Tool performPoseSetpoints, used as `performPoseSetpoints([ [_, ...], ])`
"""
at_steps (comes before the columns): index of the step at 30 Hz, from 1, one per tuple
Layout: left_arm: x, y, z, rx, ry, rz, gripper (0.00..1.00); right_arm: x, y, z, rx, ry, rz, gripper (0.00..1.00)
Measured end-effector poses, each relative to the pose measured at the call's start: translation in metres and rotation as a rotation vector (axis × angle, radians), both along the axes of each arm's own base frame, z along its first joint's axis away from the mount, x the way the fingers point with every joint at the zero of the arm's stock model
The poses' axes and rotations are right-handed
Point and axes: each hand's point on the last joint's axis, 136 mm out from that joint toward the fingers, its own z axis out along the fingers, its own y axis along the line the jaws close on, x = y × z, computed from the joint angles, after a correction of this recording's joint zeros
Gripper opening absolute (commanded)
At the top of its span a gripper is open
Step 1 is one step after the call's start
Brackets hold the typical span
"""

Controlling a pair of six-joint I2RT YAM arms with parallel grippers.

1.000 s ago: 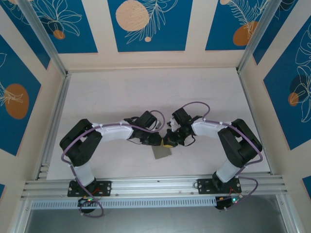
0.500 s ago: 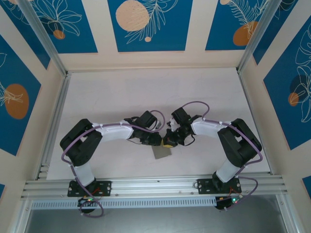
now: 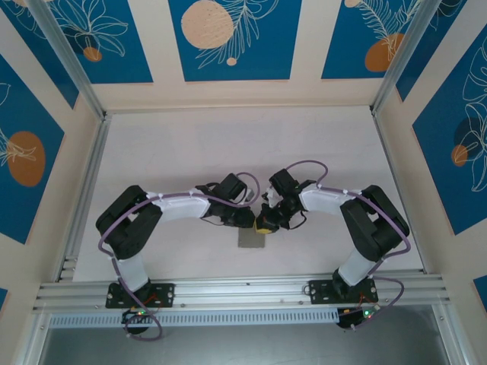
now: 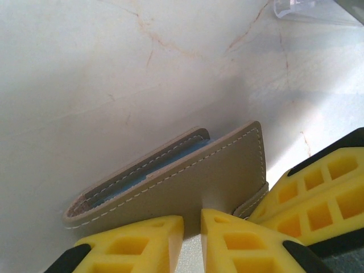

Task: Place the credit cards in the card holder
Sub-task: Close the button on the card holder.

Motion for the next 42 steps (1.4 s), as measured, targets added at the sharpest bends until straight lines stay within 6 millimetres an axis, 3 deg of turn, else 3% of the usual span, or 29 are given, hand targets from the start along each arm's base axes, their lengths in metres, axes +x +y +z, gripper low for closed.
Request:
performPoseSetpoints([
  [21, 0.003, -0.013, 0.001, -0.082, -0.024, -0.015, 0.21, -0.005, -0.010, 0.017, 0.174, 0.162, -0.124, 0.00],
  [42, 0.002, -0.014, 0.001, -0.092, -0.027, -0.009, 0.21, -0.003, -0.006, 0.011, 0.220, 0.225, -0.158, 0.00],
])
